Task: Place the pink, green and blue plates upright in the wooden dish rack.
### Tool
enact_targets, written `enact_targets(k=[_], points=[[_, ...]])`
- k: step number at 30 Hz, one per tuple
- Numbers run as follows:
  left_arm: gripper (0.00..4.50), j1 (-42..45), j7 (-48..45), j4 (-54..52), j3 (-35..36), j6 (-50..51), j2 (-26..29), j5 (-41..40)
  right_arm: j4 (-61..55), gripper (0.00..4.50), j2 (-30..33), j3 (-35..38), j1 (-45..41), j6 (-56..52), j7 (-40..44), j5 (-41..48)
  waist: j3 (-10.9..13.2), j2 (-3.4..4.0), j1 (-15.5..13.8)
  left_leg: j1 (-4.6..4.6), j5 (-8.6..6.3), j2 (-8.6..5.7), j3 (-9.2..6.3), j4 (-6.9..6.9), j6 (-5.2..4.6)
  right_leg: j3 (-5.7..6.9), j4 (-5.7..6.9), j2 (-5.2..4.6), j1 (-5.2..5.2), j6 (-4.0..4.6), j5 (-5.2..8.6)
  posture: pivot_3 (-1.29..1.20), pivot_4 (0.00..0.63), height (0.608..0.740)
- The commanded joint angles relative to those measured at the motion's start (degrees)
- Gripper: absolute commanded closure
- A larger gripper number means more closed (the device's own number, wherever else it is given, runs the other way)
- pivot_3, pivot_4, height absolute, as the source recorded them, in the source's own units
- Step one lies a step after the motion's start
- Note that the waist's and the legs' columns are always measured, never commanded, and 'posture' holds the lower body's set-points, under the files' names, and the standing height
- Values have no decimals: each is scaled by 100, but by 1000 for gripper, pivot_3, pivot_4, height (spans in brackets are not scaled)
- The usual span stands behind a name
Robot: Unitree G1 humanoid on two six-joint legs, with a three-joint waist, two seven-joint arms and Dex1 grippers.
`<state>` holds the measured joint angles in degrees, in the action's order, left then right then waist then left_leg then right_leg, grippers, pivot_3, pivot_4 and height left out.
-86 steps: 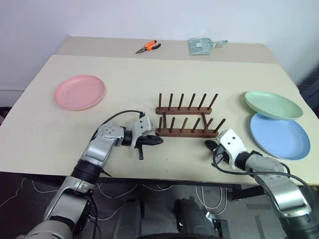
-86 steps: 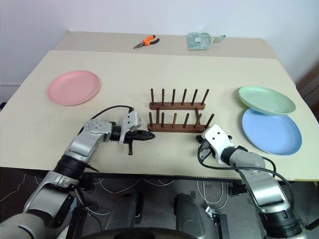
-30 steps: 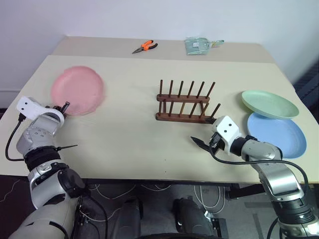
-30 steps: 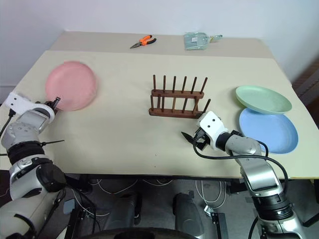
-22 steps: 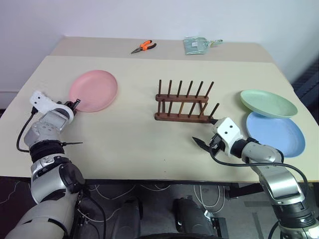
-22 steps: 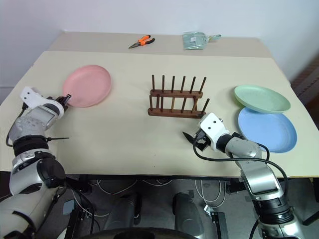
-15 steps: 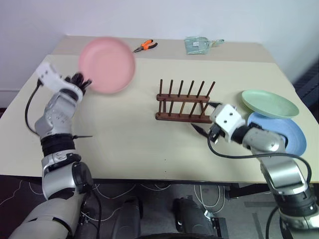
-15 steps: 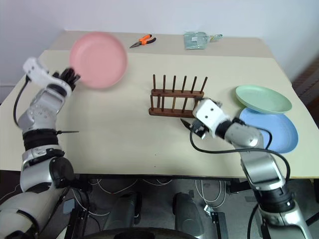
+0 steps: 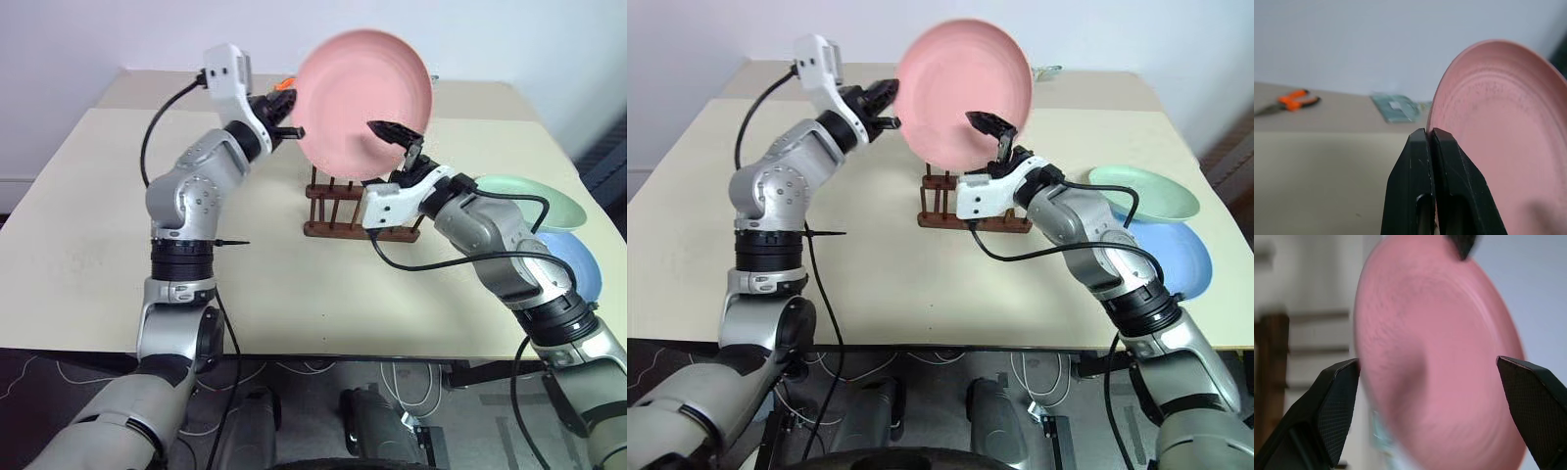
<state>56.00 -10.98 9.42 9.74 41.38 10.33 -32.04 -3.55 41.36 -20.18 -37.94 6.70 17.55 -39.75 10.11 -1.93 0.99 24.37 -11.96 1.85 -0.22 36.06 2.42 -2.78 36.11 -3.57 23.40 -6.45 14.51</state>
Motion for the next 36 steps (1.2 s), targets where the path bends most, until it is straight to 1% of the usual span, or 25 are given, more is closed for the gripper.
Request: enact_targets(k=[1, 2, 4, 7, 8, 9, 11, 13, 14, 15, 17, 18, 19, 20, 21, 22, 24, 25, 28, 31, 36], points=[[4500, 126, 58, -356, 40, 219, 35, -69, -15, 1244, -51, 181, -21, 130, -186, -160, 1, 1, 12, 0, 0, 0, 0, -1, 0, -1, 0, 0, 1, 0, 0, 0, 150, 726], [4500, 105, 57, -372, 40, 259, 42, -50, -9, 1830, -75, 207, 3, 133, -193, -170, 1, 1, 12, -1, 0, 0, 0, -1, 0, -1, 2, 0, 0, 0, 0, 0, 150, 726], [4500, 76, 51, -389, 139, 367, -1, -150, 12, 2755, -82, 195, 69, 179, -200, -253, 1, 1, 0, -1, 0, 1, -1, 0, 0, -1, 3, 1, 0, 0, 0, 0, 150, 726], [4500, 65, -38, -400, 232, 383, -38, -264, 9, 4277, -110, 219, 125, 199, -215, -363, 1, 1, -13, 0, 0, 0, -1, 3, 0, -1, 1, 0, -3, 0, 0, 0, 150, 726], [3918, 75, -72, -411, 284, 351, -70, -323, -7, 4500, -120, 239, 135, 187, -231, -419, 1, 2, -13, 0, 0, 0, -1, 3, 0, -1, 1, 0, -3, 0, 0, 0, 150, 726], [3672, 95, -83, -413, 335, 309, -101, -354, -25, 4500, -130, 256, 145, 178, -247, -468, 1, 2, -16, 0, 0, 0, -1, 4, 0, -1, 2, -1, -3, 0, 0, 0, 150, 726], [2571, 141, -76, -402, 441, 147, -160, -382, -50, 4500, -151, 289, 160, 163, -262, -521, 1, 2, -22, 0, 0, 0, -1, 4, 0, -1, 1, 0, -3, 0, 0, 0, 150, 726], [1634, 240, -102, -359, 624, -707, -176, -189, -111, 4500, -148, 389, 208, 65, -299, -585, 2, 1, -22, 1, 0, -1, -1, 4, 0, -1, 0, -1, -4, 0, 0, 0, 150, 726], [1256, 242, -64, -252, 656, -1229, -73, 83, -188, 4500, -173, 542, 295, -70, -359, -554, 2, 1, -24, 1, 0, -1, -1, 4, 0, -1, 0, -1, -3, 0, 0, 0, 150, 726], [1256, 231, -38, -163, 655, -1582, 8, 276, -248, 4500, -196, 651, 360, -167, -398, -530, 2, 1, -26, 1, 0, -1, -1, 3, 0, -1, 0, -1, -3, 0, 0, 0, 150, 726], [1256, 62, -130, 139, 300, -2281, 432, 1021, -561, 4500, -492, 1188, 622, -528, -476, -23, 1, 2, -3, -2, 1, 0, -1, -2, 0, -1, 0, 1, -3, 1, 0, 0, 150, 726], [1256, -169, -462, 225, -77, -2710, 731, 1464, -953, 4500, -887, 1598, 817, -741, -431, 716, 0, 3, 0, -6, 1, 1, -1, -4, 0, -2, 2, 2, -3, 1, -1, 0, 150, 726], [1256, -406, -868, 270, -372, -3012, 935, 1700, -1413, 4500, -1370, 1975, 1008, -1049, -330, 1588, -1, 6, 3, -9, 1, 1, -1, -10, 1, -1, 2, 3, -4, 1, -1, 0, 150, 726], [1256, -614, -1230, 259, -585, -3252, 1044, 1792, -1842, 4500, -1834, 2264, 1145, -1386, -220, 2378, -6, 13, -3, -11, 1, 3, -1, -8, 1, -2, 5, 5, -5, 1, -1, 0, 150, 726], [1256, -845, -1608, 195, -805, -3451, 1121, 1846, -2332, 4500, -2397, 2566, 1273, -2006, -137, 3312, -6, 15, -12, -17, 1, 4, -1, -14, 1, -1, 5, 4, -10, 1, -1, 0, 150, 726], [1256, -1017, -1914, 127, -949, -3554, 1141, 1823, -2717, 4500, -2866, 2810, 1340, -2610, -151, 4019, -6, 16, -24, -20, 1, 6, -3, -18, 1, 2, 7, 5, -15, 0, -1, 0, 150, 726], [1256, -1316, -2421, -44, -1211, -3732, 1141, 1810, -3267, 4500, -3576, 3254, 1429, -3554, -423, 4987, -5, 16, -70, -10, 1, 6, -7, -7, 2, 11, 10, 0, -16, 0, -1, 0, 150, 726], [1256, -1416, -2581, -93, -1279, -3791, 1106, 1776, -3463, 4500, -3787, 3391, 1491, -3886, -540, 5303, -5, 16, -78, 1, 1, 6, -12, 5, 2, 15, 9, -2, -16, 2, -2, 0, 150, 726], [1256, -1660, -3059, -370, -1467, -3602, 980, 1505, -3882, 4500, -4003, 3377, 1807, -4417, -706, 5710, -5, 15, -71, 8, 0, 1, -6, 12, 1, 11, -3, -10, -15, 29, 3, 0, 150, 726], [1256, -1823, -3529, -676, -1605, -3271, 927, 1207, -3969, 4500, -3893, 3241, 2005, -4578, -839, 5729, -4, 21, -20, 3, 0, 3, -6, 6, 1, 11, -2, -8, -12, 33, 5, 0, 150, 726], [1256, -2044, -4009, -1229, -1768, -2623, 900, 770, -3853, 4500, -3817, 3284, 2055, -4701, -1009, 5883, -5, 33, 27, -6, 1, 10, -6, -1, -1, 5, 6, 4, -6, 33, 6, 0, 150, 726]])
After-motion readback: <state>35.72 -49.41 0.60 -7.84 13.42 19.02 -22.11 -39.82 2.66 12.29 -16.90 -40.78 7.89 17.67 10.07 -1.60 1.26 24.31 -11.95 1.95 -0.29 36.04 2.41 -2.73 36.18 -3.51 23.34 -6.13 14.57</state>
